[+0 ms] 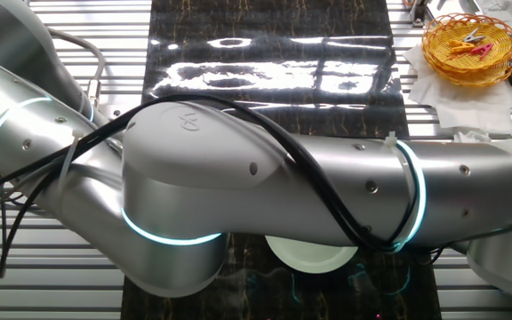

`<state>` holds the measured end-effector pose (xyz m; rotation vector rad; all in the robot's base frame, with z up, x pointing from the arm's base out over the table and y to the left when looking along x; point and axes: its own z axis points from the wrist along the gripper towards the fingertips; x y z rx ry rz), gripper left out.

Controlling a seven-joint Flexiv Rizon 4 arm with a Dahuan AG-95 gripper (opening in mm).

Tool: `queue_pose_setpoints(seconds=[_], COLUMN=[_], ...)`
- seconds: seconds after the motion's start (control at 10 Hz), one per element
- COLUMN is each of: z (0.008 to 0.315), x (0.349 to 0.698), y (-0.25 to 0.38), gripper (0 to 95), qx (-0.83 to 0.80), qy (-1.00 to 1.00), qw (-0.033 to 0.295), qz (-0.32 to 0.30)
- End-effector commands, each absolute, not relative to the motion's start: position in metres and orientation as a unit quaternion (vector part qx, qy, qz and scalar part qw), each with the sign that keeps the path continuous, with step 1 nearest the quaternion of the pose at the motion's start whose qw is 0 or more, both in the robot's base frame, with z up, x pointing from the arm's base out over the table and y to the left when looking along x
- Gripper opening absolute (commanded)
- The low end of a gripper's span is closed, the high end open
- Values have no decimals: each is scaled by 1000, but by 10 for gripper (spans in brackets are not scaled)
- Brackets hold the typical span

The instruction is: Use a clamp

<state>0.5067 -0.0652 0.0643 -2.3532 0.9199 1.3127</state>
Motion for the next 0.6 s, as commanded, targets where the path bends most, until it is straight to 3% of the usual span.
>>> queue_pose_setpoints(seconds=[0.1, 0.6], z=[64, 63], x=[506, 507], y=[-65, -65], gripper=[0, 0], qx=[-819, -823], qy=[316, 308], qw=[149, 154], qz=[455, 452])
